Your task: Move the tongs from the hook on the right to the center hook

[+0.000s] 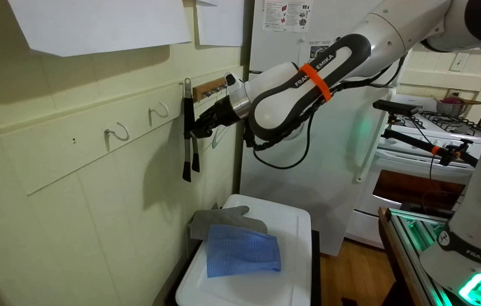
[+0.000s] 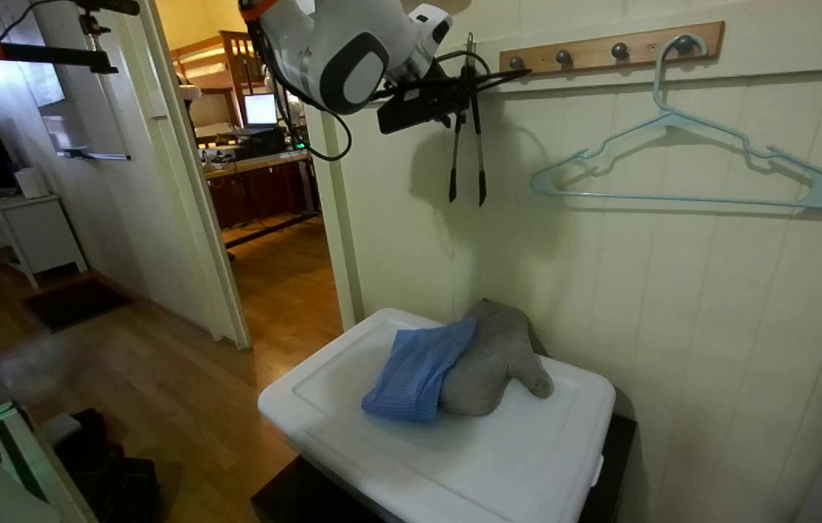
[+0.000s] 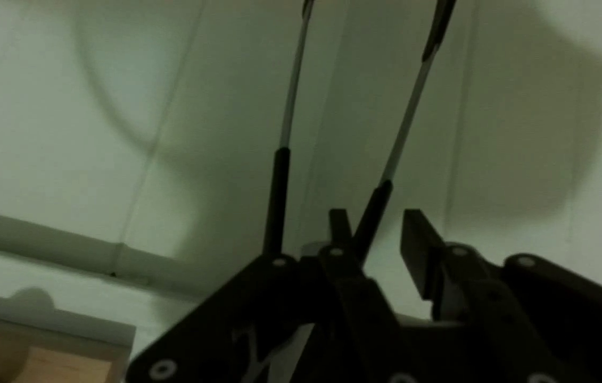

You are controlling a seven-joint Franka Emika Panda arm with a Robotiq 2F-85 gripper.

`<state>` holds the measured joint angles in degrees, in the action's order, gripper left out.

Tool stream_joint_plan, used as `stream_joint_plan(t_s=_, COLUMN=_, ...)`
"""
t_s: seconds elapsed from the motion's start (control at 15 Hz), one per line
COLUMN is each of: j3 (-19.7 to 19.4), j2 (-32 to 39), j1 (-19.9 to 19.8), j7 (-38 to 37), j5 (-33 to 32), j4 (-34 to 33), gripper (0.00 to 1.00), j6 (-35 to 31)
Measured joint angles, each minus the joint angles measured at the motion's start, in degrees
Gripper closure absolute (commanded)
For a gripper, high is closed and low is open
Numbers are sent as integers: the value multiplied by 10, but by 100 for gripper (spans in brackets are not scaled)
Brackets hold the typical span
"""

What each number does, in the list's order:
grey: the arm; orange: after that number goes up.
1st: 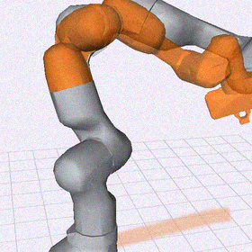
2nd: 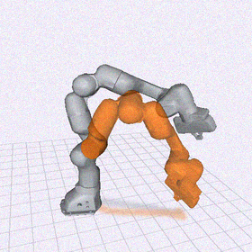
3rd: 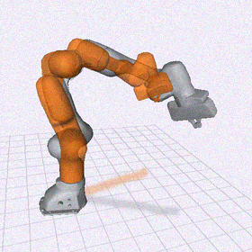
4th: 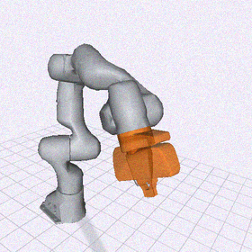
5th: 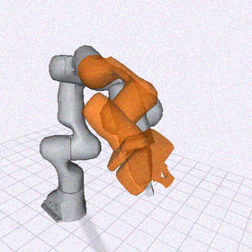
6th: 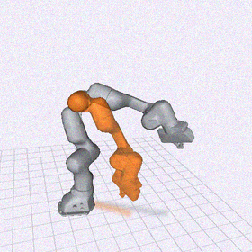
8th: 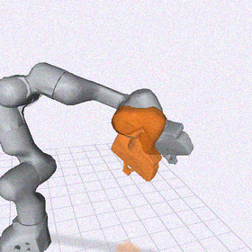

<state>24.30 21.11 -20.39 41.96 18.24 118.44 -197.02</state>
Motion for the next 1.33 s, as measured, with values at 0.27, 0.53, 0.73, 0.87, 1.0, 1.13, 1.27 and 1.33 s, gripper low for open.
stream_joint_plan(t_s=0.27, j3=-16, j2=2, j1=1, j7=2, j5=0, j4=0, gripper=98, j6=-19)
stream_joint_plan(t_s=0.53, j3=-23, j2=2, j1=2, j7=2, j5=0, j4=0, gripper=98, j6=-23)
stream_joint_plan(t_s=0.73, j3=-23, j2=2, j1=3, j7=2, j5=0, j4=0, gripper=98, j6=-23)
stream_joint_plan(t_s=0.87, j3=-22, j2=2, j1=4, j7=2, j5=0, j4=0, gripper=98, j6=-24)
stream_joint_plan(t_s=1.0, j3=-19, j2=2, j1=5, j7=2, j5=0, j4=0, gripper=98, j6=-27)
stream_joint_plan(t_s=1.13, j3=-15, j2=1, j1=5, j7=2, j5=0, j4=1, gripper=98, j6=-33)
stream_joint_plan(t_s=1.27, j3=-13, j2=0, j1=9, j7=2, j5=0, j4=3, gripper=98, j6=-42)
stream_joint_plan(t_s=1.33, j3=-11, j2=-2, j1=10, j7=2, j5=0, j4=4, gripper=98, j6=-47)
